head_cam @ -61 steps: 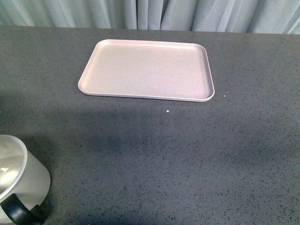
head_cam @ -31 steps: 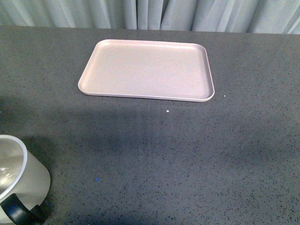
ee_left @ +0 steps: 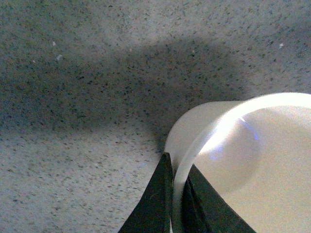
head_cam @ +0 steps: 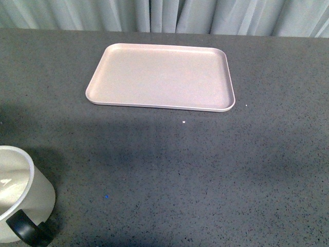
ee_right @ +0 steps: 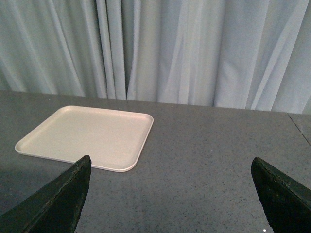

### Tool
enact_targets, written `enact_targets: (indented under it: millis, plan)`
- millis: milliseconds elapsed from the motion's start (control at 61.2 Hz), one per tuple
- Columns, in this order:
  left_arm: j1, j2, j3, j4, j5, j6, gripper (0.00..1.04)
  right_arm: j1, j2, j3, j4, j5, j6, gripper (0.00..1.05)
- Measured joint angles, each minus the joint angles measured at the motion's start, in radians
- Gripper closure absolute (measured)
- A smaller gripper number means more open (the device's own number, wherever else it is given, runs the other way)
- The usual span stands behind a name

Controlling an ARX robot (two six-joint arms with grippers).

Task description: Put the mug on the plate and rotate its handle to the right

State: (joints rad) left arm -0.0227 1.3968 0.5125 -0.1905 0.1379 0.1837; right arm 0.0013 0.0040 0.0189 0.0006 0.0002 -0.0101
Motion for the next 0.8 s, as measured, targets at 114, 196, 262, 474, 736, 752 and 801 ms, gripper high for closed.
enact_targets:
  millis: [114,196,262,474,736,752,801]
  plan:
    - [-0.023,-0.021,0.02,-0.033,-0.002,-0.018,1.03,0.0,0.0,0.0,0.0,0.0,0.0,0.09]
    - [-0.049,-0.029,0.055,-0.049,0.005,-0.048,1.03,0.0,0.0,0.0,0.0,0.0,0.0,0.09]
    - [-0.073,-0.023,0.095,-0.051,0.005,-0.081,1.03,0.0,0.0,0.0,0.0,0.0,0.0,0.09]
    - [-0.181,0.103,0.289,-0.024,-0.002,-0.193,1.03,0.0,0.0,0.0,0.0,0.0,0.0,0.09]
    - [-0.304,0.362,0.601,-0.028,-0.016,-0.293,1.03,0.0,0.0,0.0,0.0,0.0,0.0,0.09]
    - [-0.314,0.385,0.629,-0.034,-0.018,-0.301,1.03,0.0,0.0,0.0,0.0,0.0,0.0,0.09]
    - [-0.332,0.426,0.681,-0.042,-0.019,-0.312,1.03,0.0,0.0,0.0,0.0,0.0,0.0,0.09]
